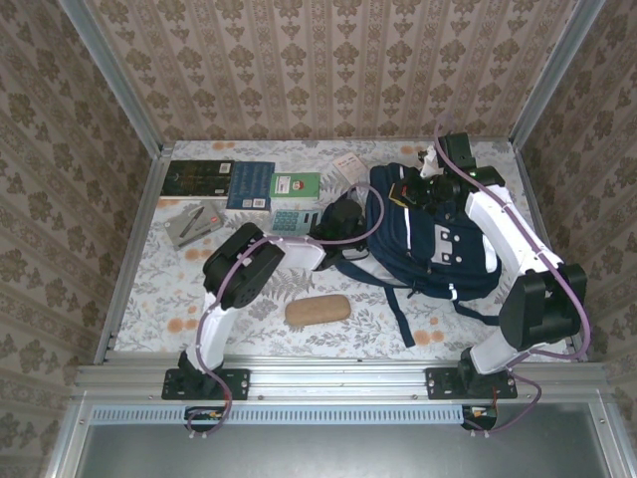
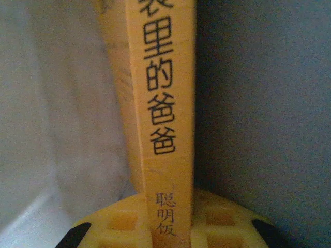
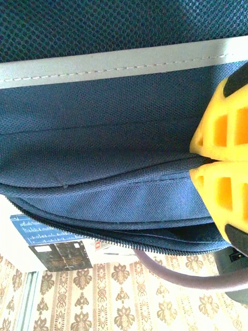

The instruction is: Pack the student bag

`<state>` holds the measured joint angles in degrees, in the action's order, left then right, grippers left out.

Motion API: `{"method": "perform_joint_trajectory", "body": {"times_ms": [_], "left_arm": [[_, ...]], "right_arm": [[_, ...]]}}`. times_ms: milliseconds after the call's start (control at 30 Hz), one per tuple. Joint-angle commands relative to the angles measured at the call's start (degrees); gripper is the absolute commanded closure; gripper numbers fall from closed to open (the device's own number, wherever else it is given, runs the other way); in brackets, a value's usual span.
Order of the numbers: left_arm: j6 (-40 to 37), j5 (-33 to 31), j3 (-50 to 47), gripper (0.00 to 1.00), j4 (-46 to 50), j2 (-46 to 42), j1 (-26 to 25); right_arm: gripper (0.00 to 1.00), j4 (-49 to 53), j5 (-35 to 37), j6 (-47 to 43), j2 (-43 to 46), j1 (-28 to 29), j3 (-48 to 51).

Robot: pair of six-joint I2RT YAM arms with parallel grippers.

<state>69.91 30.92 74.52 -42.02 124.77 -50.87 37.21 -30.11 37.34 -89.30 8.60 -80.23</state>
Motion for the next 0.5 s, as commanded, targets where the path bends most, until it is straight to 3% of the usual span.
{"method": "perform_joint_trajectory", "body": {"times_ms": [0, 167, 200, 300, 333, 467], "left_arm": [[-0.49, 4.02, 7.19, 1.0, 0.59, 4.68, -1.89], [-6.17, 2.23, 14.48, 1.0, 16.15, 8.4, -2.69], [-7.31, 1.98, 15.4, 0.89, 18.34, 8.71, -2.82], [-7.93, 0.58, 15.22, 0.73, 21.75, 8.37, -2.53], [-8.33, -0.1, 14.53, 0.63, 22.51, 7.64, -2.36], [-11.33, -2.29, 10.84, 0.46, 25.25, 3.21, -1.69]], "right_arm": [[1.0, -5.44, -6.1, 0.62, 0.41, 0.31, -3.1], [1.0, -5.18, -6.63, 0.73, 0.41, 0.31, -2.99], [1.0, -5.1, -6.64, 0.72, 0.51, 0.36, -2.98], [1.0, -4.24, -6.54, 0.07, 0.61, 0.34, -3.48], [1.0, -4.01, -6.41, -0.16, 0.7, 0.32, -3.69], [1.0, -3.13, -5.82, -1.06, 0.7, 0.1, -4.15]]}}
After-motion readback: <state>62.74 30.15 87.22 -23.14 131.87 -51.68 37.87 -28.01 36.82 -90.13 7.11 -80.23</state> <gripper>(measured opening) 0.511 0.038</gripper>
